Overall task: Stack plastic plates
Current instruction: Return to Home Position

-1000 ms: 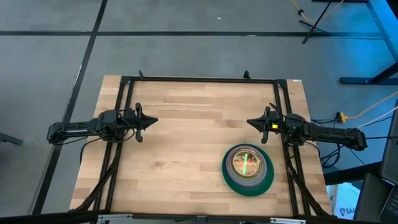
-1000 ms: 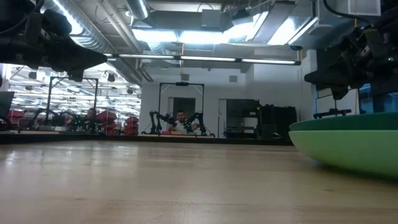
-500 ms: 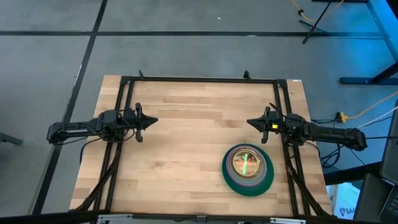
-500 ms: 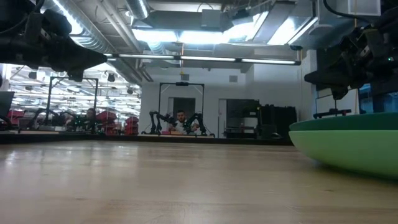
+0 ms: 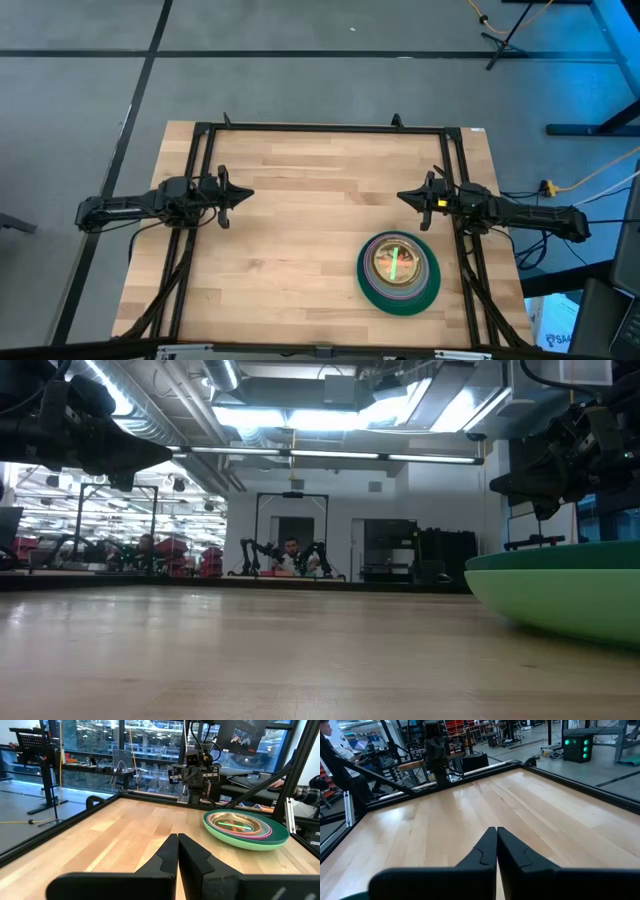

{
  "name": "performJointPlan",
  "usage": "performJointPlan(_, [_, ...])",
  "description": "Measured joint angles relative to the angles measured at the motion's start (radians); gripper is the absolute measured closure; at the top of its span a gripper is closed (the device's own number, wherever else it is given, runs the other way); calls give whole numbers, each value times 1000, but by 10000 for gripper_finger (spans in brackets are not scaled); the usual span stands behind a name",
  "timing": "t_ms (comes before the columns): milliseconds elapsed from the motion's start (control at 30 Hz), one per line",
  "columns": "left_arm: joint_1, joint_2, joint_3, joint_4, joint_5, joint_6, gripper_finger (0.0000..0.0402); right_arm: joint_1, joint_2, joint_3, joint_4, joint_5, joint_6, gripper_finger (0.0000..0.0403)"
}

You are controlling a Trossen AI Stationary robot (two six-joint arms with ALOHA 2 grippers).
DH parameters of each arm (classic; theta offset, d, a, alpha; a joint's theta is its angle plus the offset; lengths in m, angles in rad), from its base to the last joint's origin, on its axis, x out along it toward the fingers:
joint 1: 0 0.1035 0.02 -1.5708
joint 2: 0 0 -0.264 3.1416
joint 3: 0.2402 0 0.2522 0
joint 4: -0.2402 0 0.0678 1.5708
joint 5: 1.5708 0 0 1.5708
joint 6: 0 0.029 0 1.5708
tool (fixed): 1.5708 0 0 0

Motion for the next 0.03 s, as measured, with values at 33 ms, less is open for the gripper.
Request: performJointPlan(33, [0, 0, 0, 0, 0, 0, 396, 0, 0, 0, 0, 0, 0, 398])
